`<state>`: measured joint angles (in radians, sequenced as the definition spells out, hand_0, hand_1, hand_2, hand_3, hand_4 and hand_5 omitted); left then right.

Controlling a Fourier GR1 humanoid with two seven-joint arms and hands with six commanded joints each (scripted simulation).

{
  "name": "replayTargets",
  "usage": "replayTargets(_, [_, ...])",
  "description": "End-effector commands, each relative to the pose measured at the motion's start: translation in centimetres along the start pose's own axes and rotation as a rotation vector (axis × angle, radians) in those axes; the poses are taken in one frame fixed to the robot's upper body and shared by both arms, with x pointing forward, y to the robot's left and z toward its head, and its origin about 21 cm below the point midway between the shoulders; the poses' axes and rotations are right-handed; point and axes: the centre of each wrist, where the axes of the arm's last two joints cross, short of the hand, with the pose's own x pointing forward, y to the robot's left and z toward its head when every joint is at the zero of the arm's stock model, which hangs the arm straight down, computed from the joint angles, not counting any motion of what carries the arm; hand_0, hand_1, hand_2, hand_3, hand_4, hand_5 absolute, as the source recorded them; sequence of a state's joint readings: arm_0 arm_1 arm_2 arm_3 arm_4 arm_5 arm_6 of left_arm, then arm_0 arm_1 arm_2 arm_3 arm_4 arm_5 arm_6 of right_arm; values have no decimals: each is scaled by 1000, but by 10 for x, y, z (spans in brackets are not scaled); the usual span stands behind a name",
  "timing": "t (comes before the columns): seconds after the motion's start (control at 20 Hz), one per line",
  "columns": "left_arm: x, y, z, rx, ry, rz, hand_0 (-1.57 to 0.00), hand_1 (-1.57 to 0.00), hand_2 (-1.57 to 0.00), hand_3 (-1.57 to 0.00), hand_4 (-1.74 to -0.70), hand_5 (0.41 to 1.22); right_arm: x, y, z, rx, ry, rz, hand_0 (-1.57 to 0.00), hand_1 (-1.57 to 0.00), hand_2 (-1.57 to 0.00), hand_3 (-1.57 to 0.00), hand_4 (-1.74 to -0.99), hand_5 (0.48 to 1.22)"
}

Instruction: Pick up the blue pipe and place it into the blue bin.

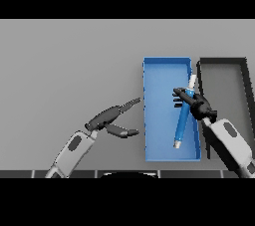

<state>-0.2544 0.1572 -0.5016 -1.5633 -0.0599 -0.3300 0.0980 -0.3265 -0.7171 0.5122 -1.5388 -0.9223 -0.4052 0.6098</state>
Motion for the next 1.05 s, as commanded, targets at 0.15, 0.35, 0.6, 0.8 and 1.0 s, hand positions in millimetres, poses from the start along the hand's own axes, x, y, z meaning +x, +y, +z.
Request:
replayTargets(0.15, [0, 0, -2, -3, 4, 3, 1, 1, 1, 1, -896, 451, -3, 1, -4, -37, 22, 135, -174, -156, -149, -120, -1149, 887])
replayTargets(0.35, [-2, 0, -2, -4, -4, 7, 1, 1, 1, 1, -905, 455, -6, 4, -9, -70, 21, 209, -71, -63, -60, -48, -1125, 764])
replayTargets(0.6, [-2, -5, -4, -6, -12, 14, 1, 1, 1, 1, -915, 462, -10, 7, -12, -87, 7, 241, -23, -20, -19, -15, -1119, 695])
replayTargets(0.8, [-3, -1, -4, -6, -8, 23, 1, 1, 1, 1, -920, 464, -13, 1, -13, -93, 8, 262, -9, -8, -7, -6, -1129, 672])
replayTargets(1.0, [3, 3, -5, 2, -10, 25, 1, 1, 1, 1, -920, 468, -11, 3, -15, -70, -4, 263, -9, -8, -7, -6, -1129, 677])
